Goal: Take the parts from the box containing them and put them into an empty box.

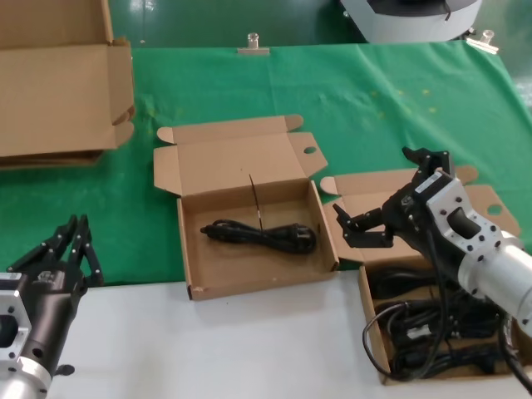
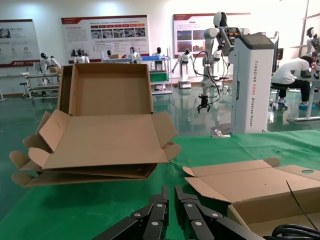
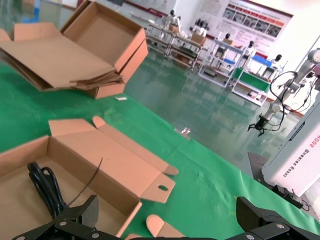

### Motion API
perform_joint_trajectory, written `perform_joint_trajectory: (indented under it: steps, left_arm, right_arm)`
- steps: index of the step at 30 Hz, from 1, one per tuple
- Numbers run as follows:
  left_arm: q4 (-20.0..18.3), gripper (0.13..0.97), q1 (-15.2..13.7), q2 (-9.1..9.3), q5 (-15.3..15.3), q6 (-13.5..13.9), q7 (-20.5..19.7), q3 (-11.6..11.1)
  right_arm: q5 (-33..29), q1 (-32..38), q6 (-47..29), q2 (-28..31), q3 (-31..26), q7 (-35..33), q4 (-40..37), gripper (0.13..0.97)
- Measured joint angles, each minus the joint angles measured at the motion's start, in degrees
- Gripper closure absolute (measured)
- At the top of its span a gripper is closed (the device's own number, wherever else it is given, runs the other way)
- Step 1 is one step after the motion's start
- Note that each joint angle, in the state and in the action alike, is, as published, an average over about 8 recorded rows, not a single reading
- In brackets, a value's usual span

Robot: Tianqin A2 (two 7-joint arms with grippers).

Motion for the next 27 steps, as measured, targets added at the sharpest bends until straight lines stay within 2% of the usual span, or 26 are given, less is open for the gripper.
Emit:
perform_joint_trajectory:
  steps: [11,15,24,27]
  left_arm:
    - [0.0,0.851,0.0,0.0,0.0,0.0,0.0,0.0]
    - [0.0,0.851,0.0,0.0,0.0,0.0,0.0,0.0]
    - [0.0,0.719,0.0,0.0,0.0,0.0,0.0,0.0]
    - [0.0,0.646,0.0,0.0,0.0,0.0,0.0,0.0]
  right_arm:
    - [6.4,-2.8,3.8,0.5,0.0,-3.0,0.1,0.129]
    - [9.4,-4.1,5.5,0.8,0.0,-4.4,0.2,0.129]
    - [16.1,-7.0,9.5,1.3,0.0,-7.5,0.3,0.129]
    - [18.4,-8.0,10.8,1.5,0.0,-8.6,0.4,0.129]
